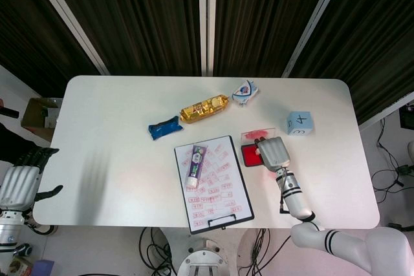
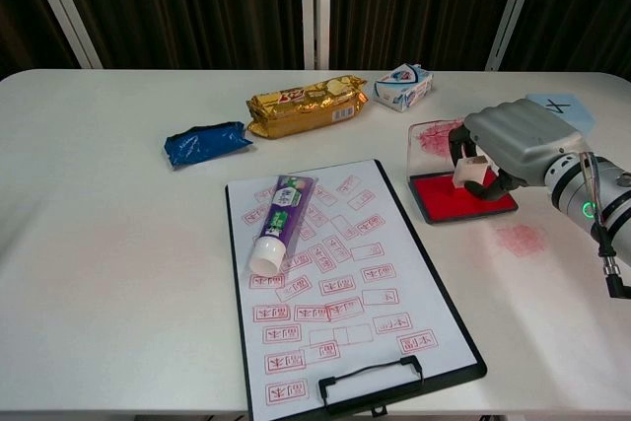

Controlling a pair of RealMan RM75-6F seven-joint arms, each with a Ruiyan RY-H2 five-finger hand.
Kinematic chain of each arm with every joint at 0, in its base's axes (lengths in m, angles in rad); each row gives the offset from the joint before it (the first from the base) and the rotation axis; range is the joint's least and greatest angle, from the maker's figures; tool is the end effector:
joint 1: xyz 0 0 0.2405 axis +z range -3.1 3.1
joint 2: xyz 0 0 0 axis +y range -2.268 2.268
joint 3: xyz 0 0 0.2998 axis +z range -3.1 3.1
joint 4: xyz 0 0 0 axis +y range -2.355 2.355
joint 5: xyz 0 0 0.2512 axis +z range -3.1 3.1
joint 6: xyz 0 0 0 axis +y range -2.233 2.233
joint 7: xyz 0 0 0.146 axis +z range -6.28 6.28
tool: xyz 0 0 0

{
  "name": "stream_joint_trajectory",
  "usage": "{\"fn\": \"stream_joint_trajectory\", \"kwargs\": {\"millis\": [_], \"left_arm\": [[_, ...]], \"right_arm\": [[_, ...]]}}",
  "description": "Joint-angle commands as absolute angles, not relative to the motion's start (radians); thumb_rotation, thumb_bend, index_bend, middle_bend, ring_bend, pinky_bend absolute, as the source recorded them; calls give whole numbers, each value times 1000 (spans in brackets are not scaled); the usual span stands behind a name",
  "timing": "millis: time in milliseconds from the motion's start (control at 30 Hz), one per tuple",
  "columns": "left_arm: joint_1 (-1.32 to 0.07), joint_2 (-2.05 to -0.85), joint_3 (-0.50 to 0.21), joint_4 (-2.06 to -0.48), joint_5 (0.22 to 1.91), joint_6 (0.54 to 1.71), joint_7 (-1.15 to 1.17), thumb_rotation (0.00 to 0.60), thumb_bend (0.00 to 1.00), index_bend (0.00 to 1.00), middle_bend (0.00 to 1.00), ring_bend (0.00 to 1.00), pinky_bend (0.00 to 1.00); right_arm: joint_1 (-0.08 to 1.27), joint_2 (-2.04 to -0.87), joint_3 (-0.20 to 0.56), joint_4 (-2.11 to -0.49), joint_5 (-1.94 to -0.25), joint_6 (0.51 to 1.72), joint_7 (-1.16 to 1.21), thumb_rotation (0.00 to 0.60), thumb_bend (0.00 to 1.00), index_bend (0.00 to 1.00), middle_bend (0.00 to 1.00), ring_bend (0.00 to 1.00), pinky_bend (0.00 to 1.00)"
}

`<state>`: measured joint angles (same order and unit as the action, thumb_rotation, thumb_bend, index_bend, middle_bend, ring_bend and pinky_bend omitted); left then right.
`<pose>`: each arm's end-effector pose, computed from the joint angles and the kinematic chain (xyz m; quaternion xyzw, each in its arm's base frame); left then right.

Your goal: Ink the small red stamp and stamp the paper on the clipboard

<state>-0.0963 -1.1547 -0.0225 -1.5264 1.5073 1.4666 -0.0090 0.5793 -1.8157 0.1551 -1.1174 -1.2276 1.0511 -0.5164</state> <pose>-0.3832 0.1886 0.1302 -0.6125 -0.3836 -0.3682 0.5849 -0.2512 -0.3555 -0.1190 0.7448 -0.3079 0.2918 0.5150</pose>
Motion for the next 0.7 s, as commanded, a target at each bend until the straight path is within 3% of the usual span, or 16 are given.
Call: {"fn": "stream_joint_trajectory", "kwargs": {"millis": [33, 367, 700], "left_arm": [[-95, -1154, -22, -1526, 1507, 1467, -10, 600, 0, 205, 215, 167, 251], [-92, -1154, -23, -1526, 1513, 1478, -14, 600, 0, 206, 215, 167, 251], [-87, -1147, -20, -1531, 1515, 1483, -14, 600, 0, 206, 215, 167, 251]], "right_arm": [[569, -1780, 166, -1188, -1244, 1087, -490, 600, 489, 1000, 894, 874, 940], [555, -1628, 175, -1495, -1303, 1161, -512, 600, 533, 1000, 894, 875, 939], [596, -1687, 132, -1482, -1299, 1092, -580, 600, 538, 1000, 895, 874, 940]]}}
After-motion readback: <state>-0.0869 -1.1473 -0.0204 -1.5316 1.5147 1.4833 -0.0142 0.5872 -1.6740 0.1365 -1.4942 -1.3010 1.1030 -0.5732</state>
